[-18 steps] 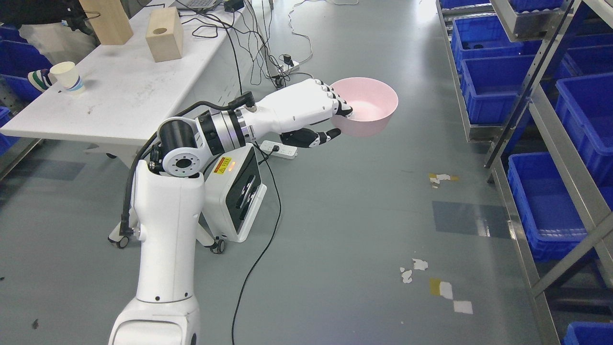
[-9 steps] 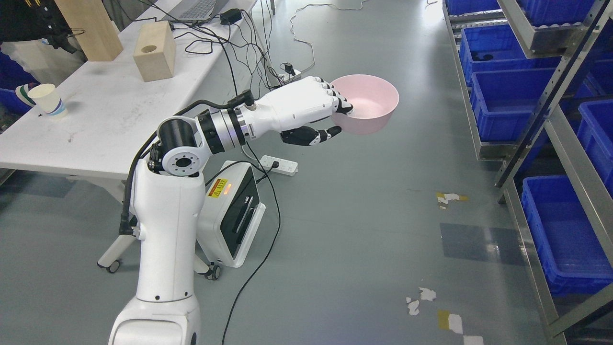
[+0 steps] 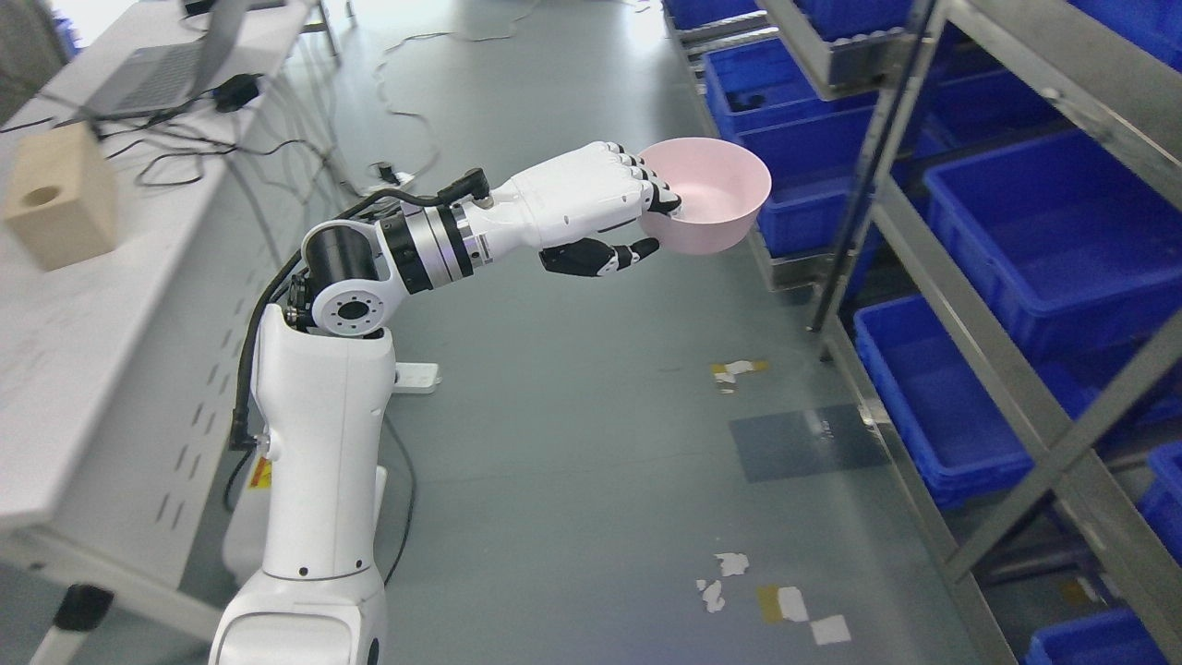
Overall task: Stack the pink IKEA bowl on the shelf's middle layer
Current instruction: 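Hold the pink bowl raised in the left hand while driving to the rack, then move the held bowl over the pink bowl stack on the tray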
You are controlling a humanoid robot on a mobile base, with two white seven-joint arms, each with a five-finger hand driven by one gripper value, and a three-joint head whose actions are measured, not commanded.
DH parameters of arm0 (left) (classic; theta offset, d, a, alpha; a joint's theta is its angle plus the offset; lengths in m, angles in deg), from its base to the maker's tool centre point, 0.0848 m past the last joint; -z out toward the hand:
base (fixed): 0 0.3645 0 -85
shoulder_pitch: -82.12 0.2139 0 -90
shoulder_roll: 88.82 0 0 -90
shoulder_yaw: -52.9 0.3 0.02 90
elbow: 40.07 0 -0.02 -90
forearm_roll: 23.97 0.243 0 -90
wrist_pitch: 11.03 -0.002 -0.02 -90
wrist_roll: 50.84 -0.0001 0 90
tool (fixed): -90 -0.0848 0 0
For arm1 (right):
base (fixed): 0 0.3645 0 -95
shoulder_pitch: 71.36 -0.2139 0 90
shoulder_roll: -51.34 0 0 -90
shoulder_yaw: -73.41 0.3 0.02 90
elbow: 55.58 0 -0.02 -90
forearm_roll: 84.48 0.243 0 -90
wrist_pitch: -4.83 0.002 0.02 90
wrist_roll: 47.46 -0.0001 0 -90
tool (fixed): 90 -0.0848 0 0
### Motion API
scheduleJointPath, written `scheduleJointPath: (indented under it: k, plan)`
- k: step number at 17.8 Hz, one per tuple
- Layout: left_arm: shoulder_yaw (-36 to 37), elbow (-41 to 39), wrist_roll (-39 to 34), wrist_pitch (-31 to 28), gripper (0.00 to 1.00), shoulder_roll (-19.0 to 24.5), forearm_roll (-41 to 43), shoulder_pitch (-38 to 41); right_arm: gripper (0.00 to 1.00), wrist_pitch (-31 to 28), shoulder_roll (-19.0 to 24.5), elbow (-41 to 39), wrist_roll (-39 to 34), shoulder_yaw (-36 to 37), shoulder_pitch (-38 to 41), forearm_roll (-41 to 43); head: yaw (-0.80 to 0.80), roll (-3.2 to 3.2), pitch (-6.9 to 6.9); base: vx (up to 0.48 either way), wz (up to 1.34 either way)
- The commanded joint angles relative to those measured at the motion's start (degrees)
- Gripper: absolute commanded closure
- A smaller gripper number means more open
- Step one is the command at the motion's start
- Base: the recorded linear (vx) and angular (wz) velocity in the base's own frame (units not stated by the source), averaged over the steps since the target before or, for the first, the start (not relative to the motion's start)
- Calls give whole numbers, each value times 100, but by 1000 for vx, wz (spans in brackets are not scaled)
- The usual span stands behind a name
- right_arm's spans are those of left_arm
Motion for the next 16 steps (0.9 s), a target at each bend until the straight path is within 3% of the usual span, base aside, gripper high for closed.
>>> scheduleJointPath:
  k: [1,6,16]
  plan:
    - [17,0,-5,-3,99,100,-1,-40,0,-2,-100,-100,7,0,129,0,0,0,0,152,-1006]
    - [-255,0,39,-3,98,100,-10,-971,0,-2,-100,-100,7,0,129,0,0,0,0,144,-834]
    - [-493,184,145,-3,98,113,175,-1219,0,-2,-100,-100,7,0,129,0,0,0,0,118,-931]
